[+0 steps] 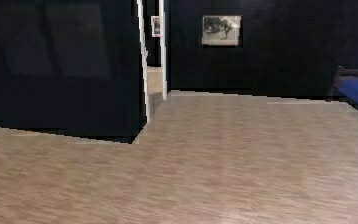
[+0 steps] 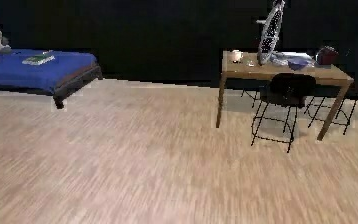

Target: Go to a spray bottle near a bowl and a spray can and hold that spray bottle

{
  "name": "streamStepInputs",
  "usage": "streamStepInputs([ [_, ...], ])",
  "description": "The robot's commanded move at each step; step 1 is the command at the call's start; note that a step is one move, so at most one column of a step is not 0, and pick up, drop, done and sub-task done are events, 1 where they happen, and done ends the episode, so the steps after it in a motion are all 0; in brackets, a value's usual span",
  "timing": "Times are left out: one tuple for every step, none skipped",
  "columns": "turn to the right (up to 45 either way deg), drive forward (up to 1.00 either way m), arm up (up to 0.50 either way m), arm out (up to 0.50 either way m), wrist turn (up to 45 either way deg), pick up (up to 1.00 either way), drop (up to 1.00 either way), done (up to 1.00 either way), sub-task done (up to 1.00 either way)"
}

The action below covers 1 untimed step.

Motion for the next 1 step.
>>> streamStepInputs([
  [0.0, 1.00, 0.00, 0.00, 0.0, 0.00, 0.00, 0.00, 0.00],
])
